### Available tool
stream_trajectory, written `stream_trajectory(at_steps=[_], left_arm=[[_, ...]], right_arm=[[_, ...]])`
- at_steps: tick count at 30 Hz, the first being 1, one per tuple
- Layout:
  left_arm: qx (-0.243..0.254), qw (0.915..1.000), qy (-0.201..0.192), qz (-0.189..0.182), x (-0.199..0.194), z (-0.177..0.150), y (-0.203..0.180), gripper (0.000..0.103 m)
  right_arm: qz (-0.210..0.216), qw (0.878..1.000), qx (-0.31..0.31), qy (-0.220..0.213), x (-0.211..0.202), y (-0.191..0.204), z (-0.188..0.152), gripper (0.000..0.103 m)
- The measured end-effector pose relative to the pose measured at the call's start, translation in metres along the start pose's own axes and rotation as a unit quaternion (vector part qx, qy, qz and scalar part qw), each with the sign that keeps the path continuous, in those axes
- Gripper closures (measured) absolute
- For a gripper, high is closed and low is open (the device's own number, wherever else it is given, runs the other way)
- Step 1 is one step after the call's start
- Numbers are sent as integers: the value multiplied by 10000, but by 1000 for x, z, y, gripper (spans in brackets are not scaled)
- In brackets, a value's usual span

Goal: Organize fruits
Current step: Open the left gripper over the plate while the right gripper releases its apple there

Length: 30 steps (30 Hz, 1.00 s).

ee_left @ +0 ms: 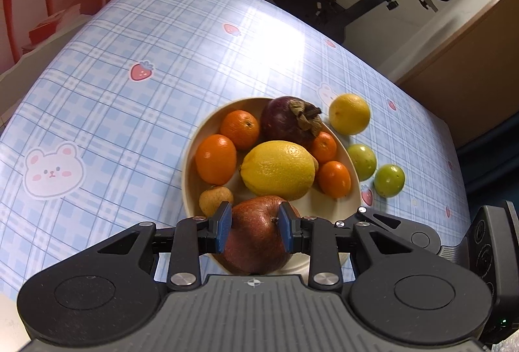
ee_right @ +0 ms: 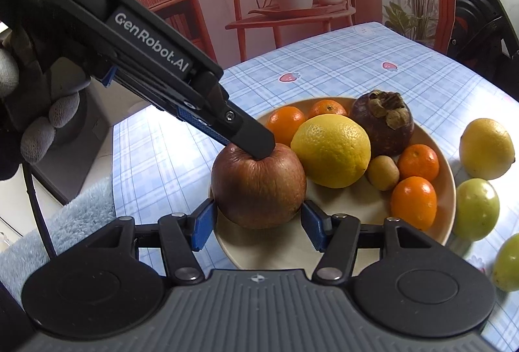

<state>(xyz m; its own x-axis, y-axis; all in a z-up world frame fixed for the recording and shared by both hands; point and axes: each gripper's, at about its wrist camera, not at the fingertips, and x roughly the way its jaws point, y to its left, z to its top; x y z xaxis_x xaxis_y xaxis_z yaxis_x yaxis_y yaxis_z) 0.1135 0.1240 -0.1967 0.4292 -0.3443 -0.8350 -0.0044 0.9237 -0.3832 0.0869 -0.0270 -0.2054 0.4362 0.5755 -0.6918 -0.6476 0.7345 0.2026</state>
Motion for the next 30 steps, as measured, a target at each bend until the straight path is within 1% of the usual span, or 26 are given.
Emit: stream_trajectory(at_steps=[7,12,16,18,22,25,28,30], left_arm=[[-103,9998,-111,123,-5,4,10,70],[67,9996,-139,249,-4,5,2,69],[93,9988,-235,416,-5,4,-4,69],[113,9982,-355,474,-9,5,-9,69],[300,9959,-627,578,-17,8,-28,69],[482,9940,-789,578,-19,11,-45,69],[663,9925,-895,500,-17,13,-65,69],[699,9926,-918,382,-14,14,-76,69]], right_arm=[[14,9999,-100,36,7,2,8,42],[-25,9998,-187,49,3,2,5,43],[-122,9997,-176,-93,-9,1,2,43],[-192,9996,-122,-186,-17,-2,-1,43],[-432,9980,-15,-459,-40,-13,-9,43],[-687,9954,114,-663,-60,-27,-16,43],[-1103,9896,248,-886,-82,-46,-23,44],[-1405,9842,361,-1012,-95,-58,-29,44]])
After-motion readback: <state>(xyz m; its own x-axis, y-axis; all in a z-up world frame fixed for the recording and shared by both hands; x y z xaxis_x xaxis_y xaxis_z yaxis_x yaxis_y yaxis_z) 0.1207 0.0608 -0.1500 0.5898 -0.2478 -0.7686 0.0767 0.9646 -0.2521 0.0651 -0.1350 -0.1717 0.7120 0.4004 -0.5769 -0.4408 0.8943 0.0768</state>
